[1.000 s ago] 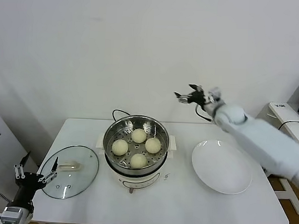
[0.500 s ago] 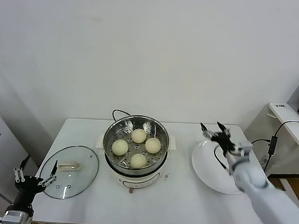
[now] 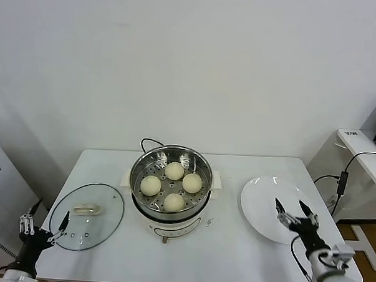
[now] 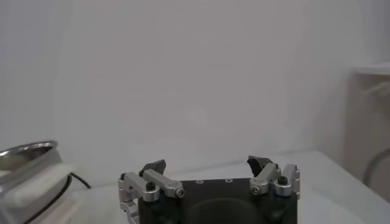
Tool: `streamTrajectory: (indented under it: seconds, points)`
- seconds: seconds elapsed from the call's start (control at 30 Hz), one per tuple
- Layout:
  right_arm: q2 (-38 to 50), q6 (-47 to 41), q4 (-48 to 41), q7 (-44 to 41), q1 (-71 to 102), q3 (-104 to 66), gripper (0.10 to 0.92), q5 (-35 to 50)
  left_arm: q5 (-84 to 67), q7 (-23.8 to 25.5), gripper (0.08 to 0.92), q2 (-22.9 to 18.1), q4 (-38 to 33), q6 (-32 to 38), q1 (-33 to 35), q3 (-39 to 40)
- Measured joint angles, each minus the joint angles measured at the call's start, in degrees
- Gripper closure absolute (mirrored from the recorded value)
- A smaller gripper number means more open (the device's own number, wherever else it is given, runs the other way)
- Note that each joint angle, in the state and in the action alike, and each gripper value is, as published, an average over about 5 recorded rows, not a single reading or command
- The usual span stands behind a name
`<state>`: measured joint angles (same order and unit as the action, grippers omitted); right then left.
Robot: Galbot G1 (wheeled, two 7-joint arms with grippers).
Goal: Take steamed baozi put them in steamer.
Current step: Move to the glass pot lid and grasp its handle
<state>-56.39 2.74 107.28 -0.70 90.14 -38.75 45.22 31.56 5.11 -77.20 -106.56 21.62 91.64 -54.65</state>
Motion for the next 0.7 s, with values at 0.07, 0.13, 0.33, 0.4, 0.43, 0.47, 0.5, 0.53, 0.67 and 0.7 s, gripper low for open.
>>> streamTrajectory:
  seconds: [0.07, 0.13, 0.33, 0.4, 0.43, 0.47, 0.5, 0.53, 0.67, 0.7]
  points:
    - [-1.2, -0.1, 1.4, -0.2, 2.4, -1.5, 0.203, -0.8, 4.5, -1.5, 0.177, 0.7, 1.7, 1.5, -0.6, 0.4]
    - [-2.3, -0.2, 2.5, -0.5, 4.5, -2.9, 0.203, -1.5, 8.9, -3.0, 0.177, 1.2, 3.1, 2.5, -1.2, 0.9]
    - [-4.8, -0.2, 4.9, -1.2, 9.1, -6.2, 0.203, -3.1, 21.3, -6.8, 0.177, 1.7, 7.1, 4.0, -4.0, 3.2]
    - [-5.5, -0.2, 5.4, -1.5, 10.2, -7.1, 0.203, -3.4, 24.8, -7.7, 0.177, 1.7, 8.2, 4.1, -5.0, 4.1]
    - [-5.8, -0.1, 5.5, -1.7, 10.8, -7.5, 0.203, -3.6, 26.5, -8.1, 0.177, 1.6, 8.8, 4.1, -5.6, 4.6]
    - [-6.1, -0.1, 5.7, -1.8, 11.3, -8.0, 0.203, -3.7, 28.1, -8.6, 0.177, 1.5, 9.4, 4.1, -6.2, 5.0]
    - [-6.5, 0.0, 5.9, -2.0, 11.8, -8.4, 0.203, -3.8, 29.7, -9.0, 0.177, 1.4, 10.0, 4.0, -6.8, 5.5]
    - [-6.8, 0.1, 6.1, -2.2, 12.3, -8.8, 0.203, -3.9, 31.2, -9.3, 0.177, 1.3, 10.5, 3.9, -7.3, 5.9]
    - [-7.8, 0.5, 6.7, -2.8, 13.9, -10.2, 0.203, -4.2, 36.5, -10.6, 0.177, 1.2, 12.3, 3.0, -9.5, 7.1]
    - [-8.0, 0.5, 6.8, -2.9, 14.2, -10.4, 0.203, -4.3, 37.7, -10.8, 0.177, 1.2, 12.7, 2.6, -10.0, 7.2]
